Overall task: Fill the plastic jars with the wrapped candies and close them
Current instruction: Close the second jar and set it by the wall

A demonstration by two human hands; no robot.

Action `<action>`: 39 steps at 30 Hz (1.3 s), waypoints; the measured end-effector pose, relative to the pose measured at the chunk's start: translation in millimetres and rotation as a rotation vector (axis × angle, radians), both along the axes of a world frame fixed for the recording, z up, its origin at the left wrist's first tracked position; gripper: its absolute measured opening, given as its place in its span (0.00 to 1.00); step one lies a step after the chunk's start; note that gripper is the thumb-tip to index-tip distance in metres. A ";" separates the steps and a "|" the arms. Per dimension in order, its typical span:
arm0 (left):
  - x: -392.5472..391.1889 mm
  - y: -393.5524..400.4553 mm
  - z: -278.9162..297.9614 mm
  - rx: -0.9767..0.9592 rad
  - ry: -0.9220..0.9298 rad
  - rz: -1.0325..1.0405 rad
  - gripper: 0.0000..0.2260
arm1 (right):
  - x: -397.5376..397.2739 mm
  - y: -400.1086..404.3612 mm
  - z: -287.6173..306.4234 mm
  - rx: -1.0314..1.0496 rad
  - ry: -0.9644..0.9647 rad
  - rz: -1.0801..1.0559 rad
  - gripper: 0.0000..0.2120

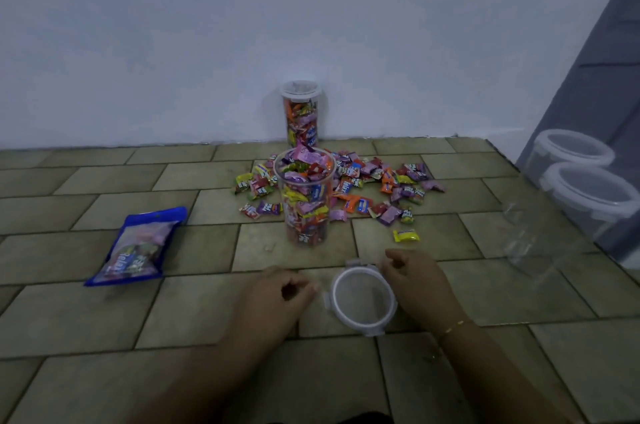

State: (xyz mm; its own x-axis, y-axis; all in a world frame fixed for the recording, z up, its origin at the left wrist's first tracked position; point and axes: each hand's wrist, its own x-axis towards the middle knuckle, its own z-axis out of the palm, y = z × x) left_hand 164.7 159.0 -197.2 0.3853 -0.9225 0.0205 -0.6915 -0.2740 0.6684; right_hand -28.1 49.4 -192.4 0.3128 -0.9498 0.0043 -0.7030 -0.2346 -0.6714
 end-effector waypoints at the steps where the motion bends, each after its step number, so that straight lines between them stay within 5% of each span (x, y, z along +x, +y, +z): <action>1: -3.4 0.8 -2.0 0.016 -0.061 -0.022 0.10 | -1.5 1.0 -1.8 0.010 0.043 0.022 0.12; 6: -18.6 5.9 -8.1 0.155 -0.343 -0.089 0.25 | -2.4 5.5 -9.0 -0.008 0.106 0.127 0.09; 13: -16.6 10.9 -0.3 -0.048 0.187 0.000 0.01 | -0.6 9.0 13.6 0.160 -0.347 0.051 0.04; 16: -17.5 9.4 17.8 -0.228 0.257 0.033 0.07 | 1.8 10.1 31.3 0.189 -0.484 0.105 0.09; 27: 11.9 -8.9 96.2 -0.901 -0.236 -0.087 0.07 | 17.5 2.1 117.7 0.127 -0.847 0.540 0.18; 32: 34.3 -42.2 107.7 -0.928 -0.373 -0.057 0.08 | 44.7 -17.9 116.2 0.116 -0.894 0.492 0.13; 39: 53.2 -77.0 92.7 -0.763 -0.270 0.026 0.03 | 75.0 -50.1 95.3 0.146 -0.819 0.542 0.16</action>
